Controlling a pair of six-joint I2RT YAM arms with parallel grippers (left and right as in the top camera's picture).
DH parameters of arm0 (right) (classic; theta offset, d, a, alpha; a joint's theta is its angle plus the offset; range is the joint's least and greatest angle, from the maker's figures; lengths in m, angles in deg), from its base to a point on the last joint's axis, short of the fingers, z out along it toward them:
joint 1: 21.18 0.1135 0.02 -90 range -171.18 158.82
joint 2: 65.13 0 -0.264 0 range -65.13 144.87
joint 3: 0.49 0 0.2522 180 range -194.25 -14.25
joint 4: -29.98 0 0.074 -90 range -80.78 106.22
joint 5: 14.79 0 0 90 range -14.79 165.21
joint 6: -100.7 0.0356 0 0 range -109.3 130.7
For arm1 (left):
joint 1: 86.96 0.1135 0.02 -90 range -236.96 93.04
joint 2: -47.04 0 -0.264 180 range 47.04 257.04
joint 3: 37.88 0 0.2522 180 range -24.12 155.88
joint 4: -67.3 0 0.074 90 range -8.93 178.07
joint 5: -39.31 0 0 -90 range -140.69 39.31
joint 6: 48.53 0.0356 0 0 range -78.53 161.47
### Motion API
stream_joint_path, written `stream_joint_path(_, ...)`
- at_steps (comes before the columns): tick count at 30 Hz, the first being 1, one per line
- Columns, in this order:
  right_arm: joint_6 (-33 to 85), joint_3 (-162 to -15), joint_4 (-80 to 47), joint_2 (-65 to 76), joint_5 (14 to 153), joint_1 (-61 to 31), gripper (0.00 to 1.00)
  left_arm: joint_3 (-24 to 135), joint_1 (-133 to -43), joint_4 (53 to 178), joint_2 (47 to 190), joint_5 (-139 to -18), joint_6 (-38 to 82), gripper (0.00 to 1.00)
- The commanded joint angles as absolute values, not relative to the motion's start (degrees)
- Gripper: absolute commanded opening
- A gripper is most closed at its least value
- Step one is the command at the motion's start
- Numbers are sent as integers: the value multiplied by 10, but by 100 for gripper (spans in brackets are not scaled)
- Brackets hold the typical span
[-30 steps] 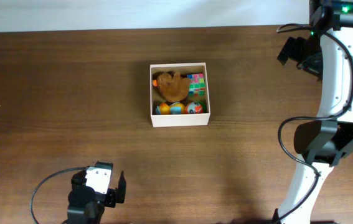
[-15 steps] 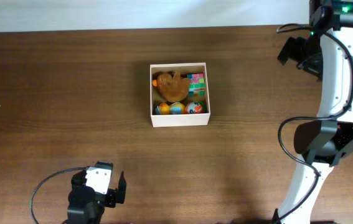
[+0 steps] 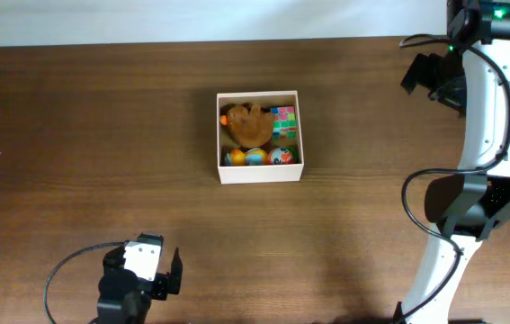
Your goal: Pack container
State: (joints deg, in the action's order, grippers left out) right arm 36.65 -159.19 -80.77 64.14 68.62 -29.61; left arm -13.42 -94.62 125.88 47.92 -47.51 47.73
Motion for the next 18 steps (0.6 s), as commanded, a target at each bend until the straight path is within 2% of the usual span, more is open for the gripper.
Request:
stream_joint_path(1, 371, -1595, -811, 626, 683, -295, 99, -139, -943, 1257, 473, -479, 485, 99)
stream_joint_path(10, 371, -1595, -810, 617, 683, -294, 99, -139, -943, 1257, 473, -479, 485, 99)
stream_joint_path(18, 371, -1595, -810, 539, 683, -291, 99, -139, -943, 1257, 473, -479, 485, 99)
